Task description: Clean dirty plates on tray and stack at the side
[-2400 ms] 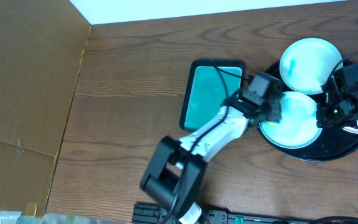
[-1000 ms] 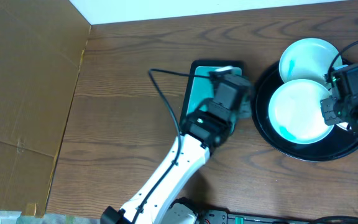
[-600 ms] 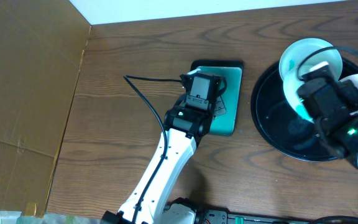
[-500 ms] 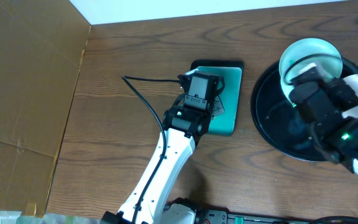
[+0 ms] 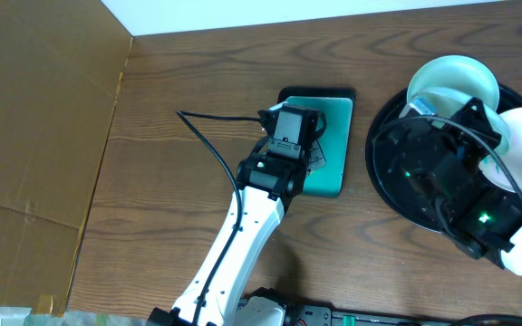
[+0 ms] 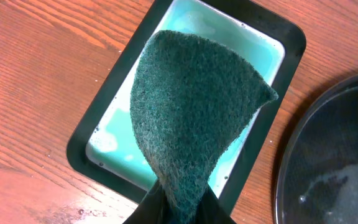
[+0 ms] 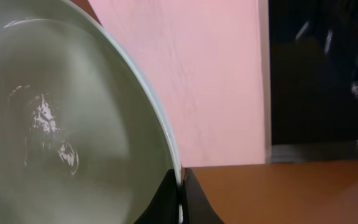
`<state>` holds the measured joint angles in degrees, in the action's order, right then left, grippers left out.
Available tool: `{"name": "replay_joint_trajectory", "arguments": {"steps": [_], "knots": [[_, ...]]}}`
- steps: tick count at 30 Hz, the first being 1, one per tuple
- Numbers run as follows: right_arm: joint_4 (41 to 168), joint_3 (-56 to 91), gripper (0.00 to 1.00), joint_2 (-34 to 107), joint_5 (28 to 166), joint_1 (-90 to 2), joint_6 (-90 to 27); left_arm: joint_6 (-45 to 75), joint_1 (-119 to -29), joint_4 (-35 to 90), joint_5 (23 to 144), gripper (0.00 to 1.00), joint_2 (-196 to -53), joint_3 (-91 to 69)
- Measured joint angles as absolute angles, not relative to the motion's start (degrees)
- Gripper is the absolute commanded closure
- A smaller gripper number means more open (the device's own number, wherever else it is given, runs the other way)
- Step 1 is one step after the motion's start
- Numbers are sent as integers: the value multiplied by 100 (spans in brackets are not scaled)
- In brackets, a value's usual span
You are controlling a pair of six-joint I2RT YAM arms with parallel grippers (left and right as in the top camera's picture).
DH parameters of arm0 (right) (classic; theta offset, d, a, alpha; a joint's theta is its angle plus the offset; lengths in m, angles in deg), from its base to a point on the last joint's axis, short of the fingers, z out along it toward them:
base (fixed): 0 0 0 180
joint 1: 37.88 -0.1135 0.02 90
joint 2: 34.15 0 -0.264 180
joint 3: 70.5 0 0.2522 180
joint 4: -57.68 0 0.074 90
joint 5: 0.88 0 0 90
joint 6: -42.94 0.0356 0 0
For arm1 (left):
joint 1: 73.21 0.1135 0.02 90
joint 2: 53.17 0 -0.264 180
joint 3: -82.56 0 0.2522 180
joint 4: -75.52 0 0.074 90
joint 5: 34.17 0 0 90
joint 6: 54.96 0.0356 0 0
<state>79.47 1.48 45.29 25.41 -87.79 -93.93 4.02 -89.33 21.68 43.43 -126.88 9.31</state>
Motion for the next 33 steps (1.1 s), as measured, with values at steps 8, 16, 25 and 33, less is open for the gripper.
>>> {"name": "replay_joint_trajectory", "arguments": {"steps": [8, 16, 25, 33], "knots": [[8850, 167, 99, 4527, 2823, -8834, -8892, 402, -8933, 2166, 4343, 93, -12688, 931], [9744, 111, 99, 4741, 4734, -7802, -6066, 399, -8933, 2164, 4347, 93, -12688, 931], [9689, 111, 99, 4717, 8397, -4565, -4027, 399, -8933, 2159, 4349, 92, -12688, 931], [9567, 111, 99, 4717, 9586, -1665, -2827, 399, -8933, 2159, 4349, 93, -12688, 931]]}}
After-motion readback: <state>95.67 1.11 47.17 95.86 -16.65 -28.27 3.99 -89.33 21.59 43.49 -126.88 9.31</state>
